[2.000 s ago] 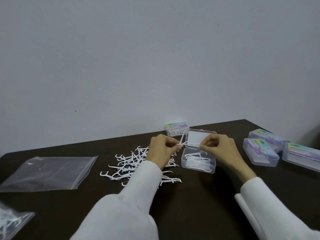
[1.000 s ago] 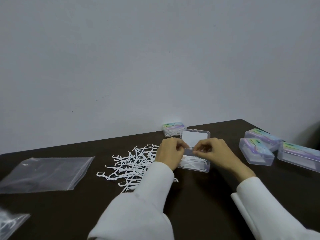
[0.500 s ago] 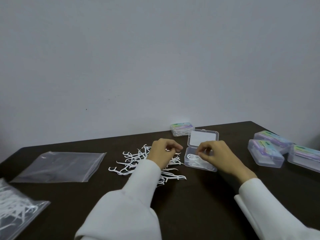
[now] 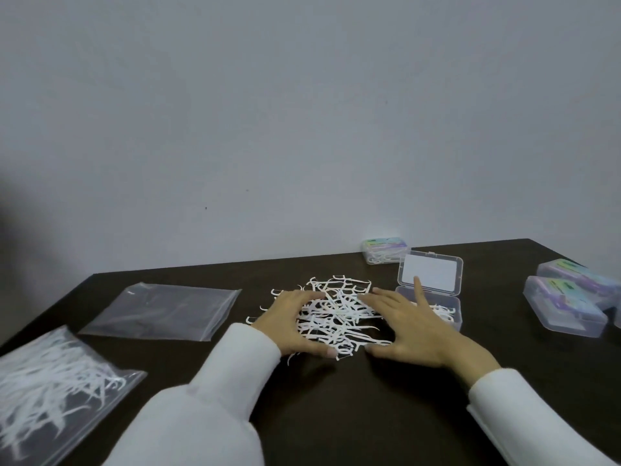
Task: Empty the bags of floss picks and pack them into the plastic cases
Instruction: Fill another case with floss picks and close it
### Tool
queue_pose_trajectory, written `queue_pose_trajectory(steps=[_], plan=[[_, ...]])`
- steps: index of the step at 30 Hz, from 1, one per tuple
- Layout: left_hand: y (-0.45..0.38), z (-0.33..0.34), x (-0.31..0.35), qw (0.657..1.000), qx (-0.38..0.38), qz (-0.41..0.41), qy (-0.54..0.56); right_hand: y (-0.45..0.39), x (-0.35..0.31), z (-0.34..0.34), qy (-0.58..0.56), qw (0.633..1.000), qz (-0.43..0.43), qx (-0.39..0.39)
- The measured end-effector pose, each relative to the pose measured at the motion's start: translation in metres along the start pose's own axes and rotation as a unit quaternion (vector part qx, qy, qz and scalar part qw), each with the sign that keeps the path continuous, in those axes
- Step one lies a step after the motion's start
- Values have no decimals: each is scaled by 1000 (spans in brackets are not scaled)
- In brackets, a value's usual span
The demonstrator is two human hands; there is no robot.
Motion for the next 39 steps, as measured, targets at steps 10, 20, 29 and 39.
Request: queue_pose_trajectory(steps=[10, 20, 29, 39], plan=[[-1, -6, -5, 999, 31, 14, 0, -4, -19, -13, -25, 995, -67, 66], [-2, -15, -2, 995, 90, 38, -32, -2, -21, -25, -50, 985, -99, 132], [2, -24, -3, 986, 158, 41, -11, 0, -11, -25, -239, 961, -47, 132], [5, -17, -6, 995, 83, 28, -50, 2, -22, -17, -86, 992, -52, 73]])
Point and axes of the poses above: each hand's wrist, its own y-axis away from the middle knuckle, its own z-axis out of the palm, x = y × z, the point moved 7 cm from there along -y, towards the middle knuckle, and after that the axes turned 11 degrees about -y, right-handed, at the moved point
